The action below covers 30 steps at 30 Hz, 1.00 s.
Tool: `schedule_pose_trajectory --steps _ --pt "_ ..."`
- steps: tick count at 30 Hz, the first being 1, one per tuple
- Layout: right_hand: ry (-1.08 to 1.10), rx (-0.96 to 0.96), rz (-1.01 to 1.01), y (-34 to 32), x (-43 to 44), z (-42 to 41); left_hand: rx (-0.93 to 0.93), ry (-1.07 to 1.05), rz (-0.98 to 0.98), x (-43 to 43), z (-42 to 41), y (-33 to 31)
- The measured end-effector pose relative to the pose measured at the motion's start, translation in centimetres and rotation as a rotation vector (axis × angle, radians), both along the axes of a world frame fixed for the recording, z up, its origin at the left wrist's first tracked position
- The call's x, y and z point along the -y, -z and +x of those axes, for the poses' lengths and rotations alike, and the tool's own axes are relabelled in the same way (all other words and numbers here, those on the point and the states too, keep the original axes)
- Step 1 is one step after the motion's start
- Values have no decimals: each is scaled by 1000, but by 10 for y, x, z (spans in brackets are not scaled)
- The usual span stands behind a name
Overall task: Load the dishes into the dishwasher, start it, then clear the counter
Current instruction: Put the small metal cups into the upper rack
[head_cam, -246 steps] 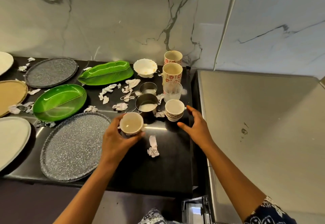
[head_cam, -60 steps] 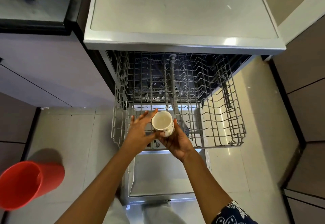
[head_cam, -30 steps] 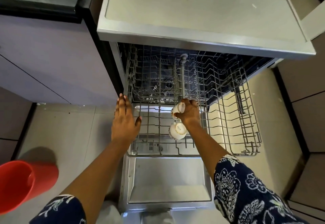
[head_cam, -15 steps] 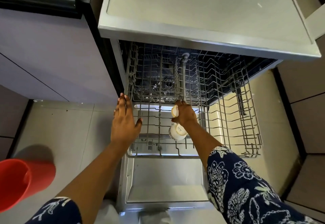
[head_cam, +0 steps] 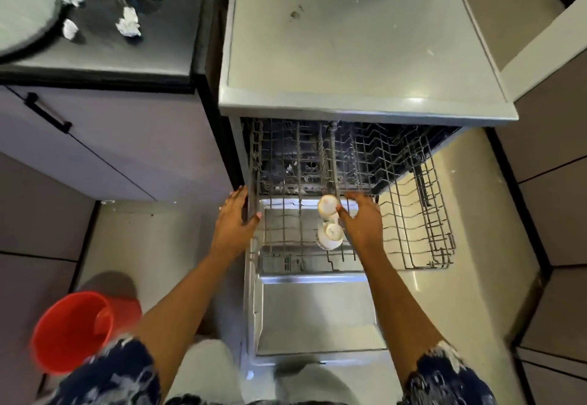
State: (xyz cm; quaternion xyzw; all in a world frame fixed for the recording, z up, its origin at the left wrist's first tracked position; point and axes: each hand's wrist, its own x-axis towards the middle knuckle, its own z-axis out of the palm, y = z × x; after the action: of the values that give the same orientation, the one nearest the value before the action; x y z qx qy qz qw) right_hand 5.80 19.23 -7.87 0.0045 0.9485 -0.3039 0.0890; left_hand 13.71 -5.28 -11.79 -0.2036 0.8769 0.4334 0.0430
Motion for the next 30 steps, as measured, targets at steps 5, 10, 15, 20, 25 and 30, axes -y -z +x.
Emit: schedule_pose_trajectory --steps 5,10,15,20,25,30 --pt "-83 -74 -115 -45 77 22 -294 -76 -54 81 7 -52" --pt "-207 -203 -229 -78 239 -22 -382 -94 -254 223 -38 -98" --pt "-271 -264 -174 -109 365 -71 -290 -19 -480 326 -83 -133" --pt "-296 -293 14 -112 407 -101 -337 82 -620 359 -101 -147" --pt "-251 -447 117 -112 411 -124 -310 61 -597 372 -124 -167" --pt "-226 -335 -17 -131 427 -193 -506 15 -649 413 -207 -193"
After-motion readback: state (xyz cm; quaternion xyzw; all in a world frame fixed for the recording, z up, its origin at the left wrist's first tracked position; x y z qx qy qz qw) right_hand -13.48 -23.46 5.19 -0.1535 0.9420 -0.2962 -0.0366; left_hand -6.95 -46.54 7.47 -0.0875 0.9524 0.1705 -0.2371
